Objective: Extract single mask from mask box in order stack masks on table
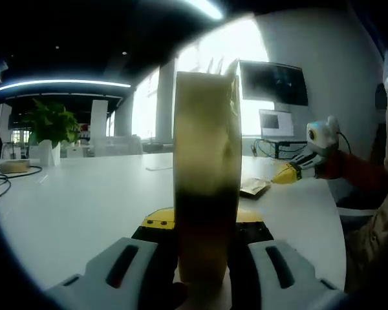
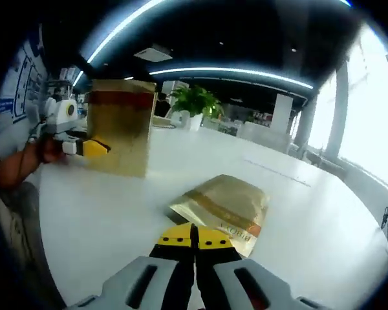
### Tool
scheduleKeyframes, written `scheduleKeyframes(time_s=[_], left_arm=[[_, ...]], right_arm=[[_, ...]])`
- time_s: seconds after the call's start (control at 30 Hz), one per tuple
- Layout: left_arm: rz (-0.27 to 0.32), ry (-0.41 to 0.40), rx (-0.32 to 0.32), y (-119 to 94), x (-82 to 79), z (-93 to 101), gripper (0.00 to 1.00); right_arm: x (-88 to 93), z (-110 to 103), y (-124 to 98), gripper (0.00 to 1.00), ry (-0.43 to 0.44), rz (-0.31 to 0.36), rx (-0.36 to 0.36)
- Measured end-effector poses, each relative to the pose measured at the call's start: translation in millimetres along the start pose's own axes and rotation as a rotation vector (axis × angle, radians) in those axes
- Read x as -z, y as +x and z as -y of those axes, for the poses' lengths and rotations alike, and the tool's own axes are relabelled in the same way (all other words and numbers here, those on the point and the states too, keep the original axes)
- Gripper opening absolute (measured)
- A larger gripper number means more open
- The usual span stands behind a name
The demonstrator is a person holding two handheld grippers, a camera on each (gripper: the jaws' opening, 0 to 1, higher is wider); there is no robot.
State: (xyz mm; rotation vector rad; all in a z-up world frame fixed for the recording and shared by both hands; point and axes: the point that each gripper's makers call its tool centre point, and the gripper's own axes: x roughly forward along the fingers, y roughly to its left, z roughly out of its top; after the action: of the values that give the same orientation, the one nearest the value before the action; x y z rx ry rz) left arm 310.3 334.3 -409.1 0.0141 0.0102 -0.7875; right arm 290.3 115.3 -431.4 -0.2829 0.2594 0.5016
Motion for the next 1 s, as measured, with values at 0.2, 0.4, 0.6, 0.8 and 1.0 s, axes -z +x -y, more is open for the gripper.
scheduleKeyframes(time_s=[0.2,0.4,0.6,0.8,1.0], left_arm=[[0.0,0.0,-0.001,-0.4,0.2,0.0,0.19],[0.0,-0.001,-0.001,-0.6,0.3,0.2,0.19],[-0.001,-0.001,-0.001,-0.4,0.1,0.1,0.19],[-0.001,-0.004,-0.001,-0.2,-0.2,0.6,0.19],[-0.001,-0.004,-0.001,-0.2,-0.2,0.4,0.19]], right_arm=[[3.7,0.9,-2.8,0.0,0.051,0.034,0.008],[6.3,0.6,-3.4,0.0,0.066,0.07,0.007],[2.9,0.9,-6.6,0.0,0.084,0.121,-0.001],[6.9,-3.2,-5.3,0.0,0.031,0.114,-0.017],[5.3,-5.6,-5.0,0.0,0.024,0.12,-0.024]])
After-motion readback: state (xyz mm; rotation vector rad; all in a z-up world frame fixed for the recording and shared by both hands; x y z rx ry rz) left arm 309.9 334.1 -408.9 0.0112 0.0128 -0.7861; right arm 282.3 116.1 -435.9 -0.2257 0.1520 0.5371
